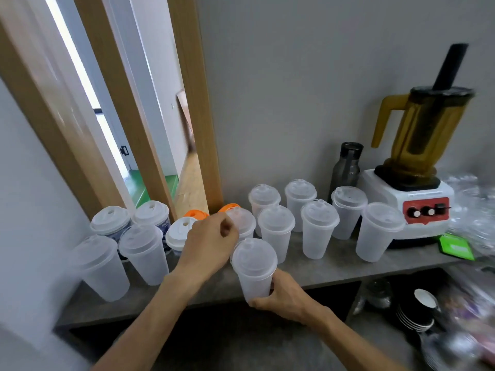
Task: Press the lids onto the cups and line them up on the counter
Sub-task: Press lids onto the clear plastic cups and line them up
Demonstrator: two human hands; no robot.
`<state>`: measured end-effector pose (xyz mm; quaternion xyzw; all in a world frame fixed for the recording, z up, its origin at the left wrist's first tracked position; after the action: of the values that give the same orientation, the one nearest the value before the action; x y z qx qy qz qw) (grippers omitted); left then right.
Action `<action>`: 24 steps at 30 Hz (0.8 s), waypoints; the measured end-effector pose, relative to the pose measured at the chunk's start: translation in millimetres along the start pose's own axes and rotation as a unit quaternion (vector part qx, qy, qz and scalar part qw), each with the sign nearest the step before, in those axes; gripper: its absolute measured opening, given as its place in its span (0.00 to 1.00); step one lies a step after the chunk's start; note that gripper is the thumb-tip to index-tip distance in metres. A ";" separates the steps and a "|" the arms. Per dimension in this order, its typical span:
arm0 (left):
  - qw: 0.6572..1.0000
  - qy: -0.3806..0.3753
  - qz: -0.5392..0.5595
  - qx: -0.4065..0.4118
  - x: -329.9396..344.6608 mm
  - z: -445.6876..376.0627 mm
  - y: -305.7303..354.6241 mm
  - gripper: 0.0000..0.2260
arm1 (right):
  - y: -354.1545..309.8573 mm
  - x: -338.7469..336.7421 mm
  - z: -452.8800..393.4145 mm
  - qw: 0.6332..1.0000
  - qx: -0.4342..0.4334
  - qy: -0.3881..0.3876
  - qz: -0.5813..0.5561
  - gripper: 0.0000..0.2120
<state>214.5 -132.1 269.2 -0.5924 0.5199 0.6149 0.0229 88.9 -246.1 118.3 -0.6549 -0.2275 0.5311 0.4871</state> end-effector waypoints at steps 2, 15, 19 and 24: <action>0.997 -0.005 0.015 0.078 0.9 -17.4 42.5 0.04 | 4.4 -10.7 7.1 1.000 0.008 0.007 -0.006 0.29; 0.903 -0.292 -0.275 0.154 157.0 -167.7 132.0 0.38 | 61.3 -105.4 55.4 0.990 0.045 0.130 -0.019 0.26; 0.888 -0.319 -0.291 0.161 169.1 -178.8 129.1 0.33 | 82.1 -125.4 64.5 0.984 0.059 0.166 -0.012 0.23; 0.882 -0.318 -0.308 0.159 172.3 -184.3 121.0 0.32 | 89.8 -138.1 64.4 0.982 0.059 0.179 -0.024 0.23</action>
<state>215.2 -411.7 258.4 -0.4836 0.3665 0.6416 0.4692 -35.7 -371.1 107.3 -0.7036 -0.1210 0.4060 0.5705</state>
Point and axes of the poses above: each hand's wrist, its own z-axis away from the middle knuckle, its own x-axis out of the palm, y = z × x, the point moved 5 cm from there along -z, towards the middle knuckle, and after that the axes turned 3 degrees about -x, right-handed, at the moved point
